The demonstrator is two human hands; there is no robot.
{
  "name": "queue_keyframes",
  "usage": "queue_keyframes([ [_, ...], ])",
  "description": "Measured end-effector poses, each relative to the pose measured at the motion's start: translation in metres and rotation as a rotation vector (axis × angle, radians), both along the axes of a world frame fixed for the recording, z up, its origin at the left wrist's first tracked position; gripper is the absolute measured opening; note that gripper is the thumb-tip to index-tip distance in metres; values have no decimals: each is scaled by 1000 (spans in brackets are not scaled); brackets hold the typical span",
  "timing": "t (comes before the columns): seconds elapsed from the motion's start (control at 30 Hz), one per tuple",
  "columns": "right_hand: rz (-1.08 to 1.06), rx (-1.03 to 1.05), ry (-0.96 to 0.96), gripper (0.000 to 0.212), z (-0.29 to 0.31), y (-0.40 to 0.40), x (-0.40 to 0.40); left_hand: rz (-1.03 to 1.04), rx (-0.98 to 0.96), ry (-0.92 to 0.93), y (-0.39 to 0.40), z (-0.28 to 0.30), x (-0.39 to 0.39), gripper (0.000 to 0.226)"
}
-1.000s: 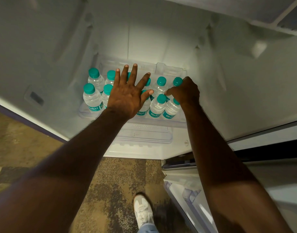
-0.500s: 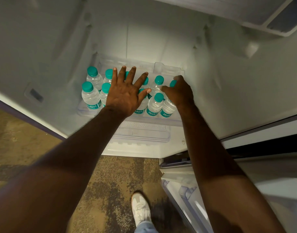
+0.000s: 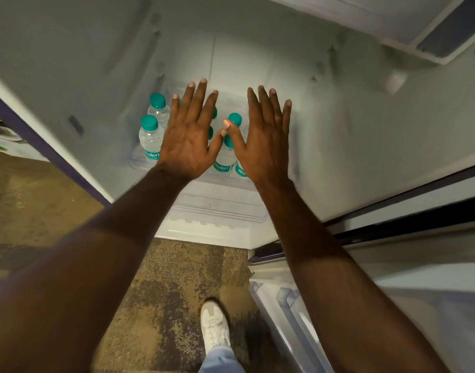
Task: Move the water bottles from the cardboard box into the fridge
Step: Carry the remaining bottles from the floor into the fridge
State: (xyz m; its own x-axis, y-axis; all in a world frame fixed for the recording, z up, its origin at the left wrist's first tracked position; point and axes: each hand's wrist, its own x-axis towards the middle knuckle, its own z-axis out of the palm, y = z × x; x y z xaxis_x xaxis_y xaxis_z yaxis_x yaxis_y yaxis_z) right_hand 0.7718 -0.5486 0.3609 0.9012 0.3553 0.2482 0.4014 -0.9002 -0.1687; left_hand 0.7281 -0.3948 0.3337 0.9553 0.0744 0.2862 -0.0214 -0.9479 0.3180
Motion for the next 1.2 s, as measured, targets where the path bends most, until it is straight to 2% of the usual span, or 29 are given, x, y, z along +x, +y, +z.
queue_keyframes([
  [0.2,16,-63,-117,84,-11,4,-33,60,-53,2,6,-12,-42,80],
  [0.47,92,57,-119,82,-40,9,-97,45,-21,26,15,-36,-113,75],
  [0.73,159,122,39,79,-78,8,-164,76,-129,139,23,-66,-192,76],
  [0.93,196,41,163,80,-93,17,-208,152,-123,212,42,-79,-255,75],
  [1.2,307,25,215,79,-114,52,-259,303,-146,266,60,-91,-323,74],
])
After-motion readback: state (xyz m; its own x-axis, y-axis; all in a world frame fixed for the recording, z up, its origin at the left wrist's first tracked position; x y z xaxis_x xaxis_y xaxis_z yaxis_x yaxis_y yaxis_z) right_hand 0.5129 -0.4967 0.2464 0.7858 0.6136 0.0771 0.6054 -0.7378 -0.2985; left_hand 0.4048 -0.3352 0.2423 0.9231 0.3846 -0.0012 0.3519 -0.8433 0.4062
